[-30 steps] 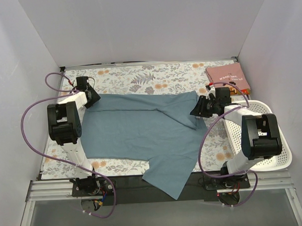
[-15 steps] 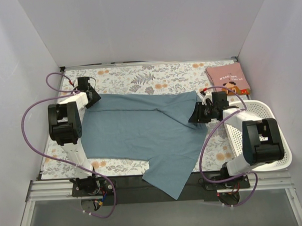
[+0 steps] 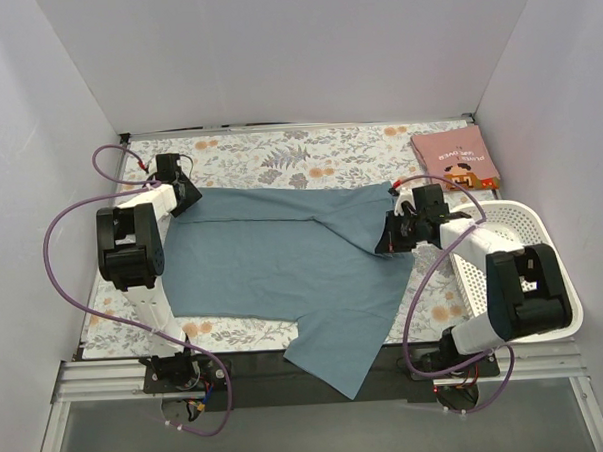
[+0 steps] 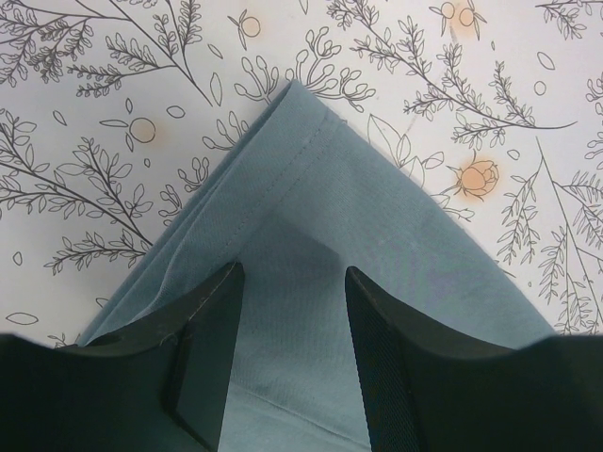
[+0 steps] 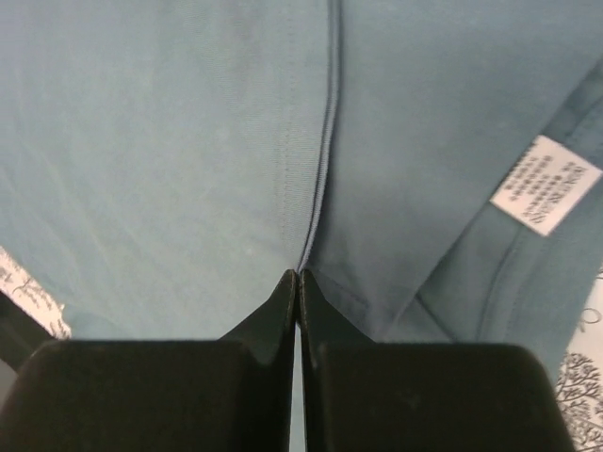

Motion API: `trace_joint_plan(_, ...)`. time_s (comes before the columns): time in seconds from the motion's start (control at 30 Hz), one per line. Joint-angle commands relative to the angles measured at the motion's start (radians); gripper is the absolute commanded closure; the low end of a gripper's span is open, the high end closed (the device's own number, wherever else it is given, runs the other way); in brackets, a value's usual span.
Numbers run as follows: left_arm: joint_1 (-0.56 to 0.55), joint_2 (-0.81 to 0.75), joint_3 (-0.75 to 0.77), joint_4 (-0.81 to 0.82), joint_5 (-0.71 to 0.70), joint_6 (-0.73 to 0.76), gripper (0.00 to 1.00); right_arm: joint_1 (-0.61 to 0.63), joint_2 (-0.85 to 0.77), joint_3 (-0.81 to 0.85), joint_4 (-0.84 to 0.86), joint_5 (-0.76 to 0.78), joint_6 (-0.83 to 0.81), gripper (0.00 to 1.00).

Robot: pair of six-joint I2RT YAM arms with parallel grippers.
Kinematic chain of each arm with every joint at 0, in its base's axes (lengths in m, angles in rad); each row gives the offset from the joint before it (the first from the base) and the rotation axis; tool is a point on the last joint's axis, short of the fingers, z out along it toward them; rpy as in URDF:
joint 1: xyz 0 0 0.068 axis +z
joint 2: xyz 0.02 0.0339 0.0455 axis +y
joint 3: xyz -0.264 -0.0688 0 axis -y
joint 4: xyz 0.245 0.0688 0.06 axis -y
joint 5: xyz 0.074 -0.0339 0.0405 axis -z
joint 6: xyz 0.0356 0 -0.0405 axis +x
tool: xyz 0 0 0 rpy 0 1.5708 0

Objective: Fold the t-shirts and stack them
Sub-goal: Fold the tshirt

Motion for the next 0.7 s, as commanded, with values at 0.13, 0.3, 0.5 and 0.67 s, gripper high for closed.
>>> trace_joint_plan(0.13, -0.002, -0.007, -0.013, -0.086, -0.027, 0.006, 0.53, 0.069, -0.115, 0.077, -0.113, 0.044, 0.036, 0.99)
trace_joint_plan(0.3, -0.002, 0.002, -0.005, -0.092, -0.028, 0.006, 0.53, 0.136, -0.147, 0.094, -0.176, 0.091, 0.105, 0.99)
trace_joint_plan(0.5, -0.002, 0.003, 0.0, -0.1, -0.031, 0.005, 0.53, 0.244, -0.158, 0.108, -0.176, 0.151, 0.212, 0.99)
trace_joint_plan(0.67, -0.002, 0.002, 0.0, -0.101, -0.043, 0.011, 0.53, 0.278, -0.109, 0.12, -0.165, 0.197, 0.234, 0.98)
